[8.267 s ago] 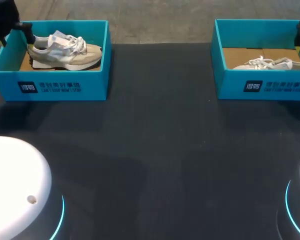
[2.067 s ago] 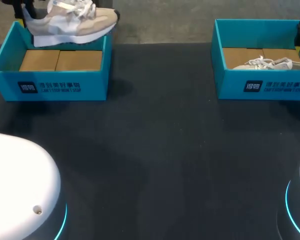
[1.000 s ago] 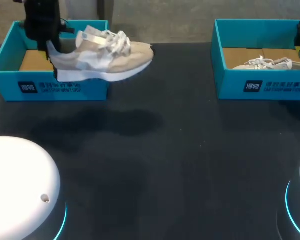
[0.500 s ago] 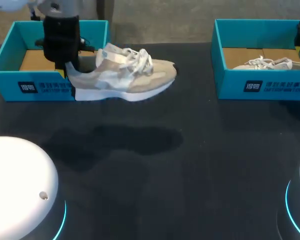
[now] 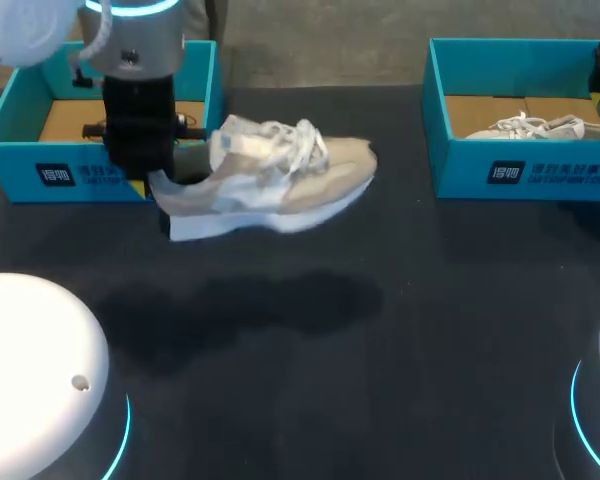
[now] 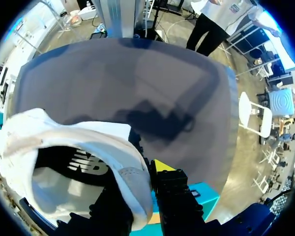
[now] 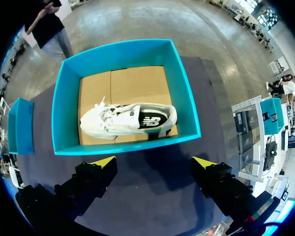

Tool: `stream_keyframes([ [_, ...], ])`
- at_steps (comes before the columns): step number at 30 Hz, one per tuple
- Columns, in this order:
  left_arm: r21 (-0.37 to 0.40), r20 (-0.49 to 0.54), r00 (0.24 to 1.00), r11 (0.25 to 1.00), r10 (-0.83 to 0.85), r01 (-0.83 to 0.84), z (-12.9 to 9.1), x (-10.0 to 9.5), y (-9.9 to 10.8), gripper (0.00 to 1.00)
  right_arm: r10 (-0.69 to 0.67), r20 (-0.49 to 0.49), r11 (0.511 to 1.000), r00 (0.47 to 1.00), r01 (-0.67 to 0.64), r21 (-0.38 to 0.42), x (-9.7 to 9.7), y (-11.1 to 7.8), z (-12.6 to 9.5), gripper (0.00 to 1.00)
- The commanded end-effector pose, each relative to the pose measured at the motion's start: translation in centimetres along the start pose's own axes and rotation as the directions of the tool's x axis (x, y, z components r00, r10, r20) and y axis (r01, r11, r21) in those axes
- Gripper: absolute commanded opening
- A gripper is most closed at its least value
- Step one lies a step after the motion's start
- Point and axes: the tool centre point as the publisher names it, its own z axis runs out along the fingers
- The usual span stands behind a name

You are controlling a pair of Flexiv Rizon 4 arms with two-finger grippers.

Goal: Take the shoe out of the shoebox, open the shoe tongue, remove and reinsert the insole, then place the shoe into the shoebox

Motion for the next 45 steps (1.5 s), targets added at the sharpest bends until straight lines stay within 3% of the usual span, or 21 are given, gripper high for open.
stream_keyframes([
  [1,-0.049,-0.037,0.999,0.999,-0.014,0.012,0.6,-1.2,-1.4,0.00,0.000,0.000,1.000,1.000,0.000,-0.002,0.0,-0.1,0.0,1.00],
  [11,-0.056,-0.065,0.997,0.998,-0.040,0.037,1.3,-3.0,-3.6,0.00,0.000,0.000,1.000,1.000,0.000,-0.002,0.0,-0.1,0.0,1.00],
  [21,-0.056,-0.048,0.999,0.998,-0.023,0.020,3.4,-4.1,-3.7,0.00,0.000,0.000,1.000,1.000,0.000,-0.002,0.0,-0.1,0.0,1.00],
  [24,-0.062,-0.042,0.999,0.998,-0.015,0.013,4.8,-4.4,-3.4,0.00,0.000,0.000,1.000,1.000,0.000,-0.002,0.0,-0.1,0.0,1.00],
  [27,-0.079,-0.102,0.994,0.996,-0.038,0.030,6.7,-5.0,-3.1,0.00,0.000,0.000,1.000,1.000,0.000,-0.002,0.0,-0.1,0.0,1.00],
  [45,-0.053,-0.077,0.997,0.998,0.026,-0.030,17.4,-7.8,-2.1,0.00,0.000,0.000,1.000,1.000,0.000,-0.002,0.0,-0.1,0.0,1.00],
])
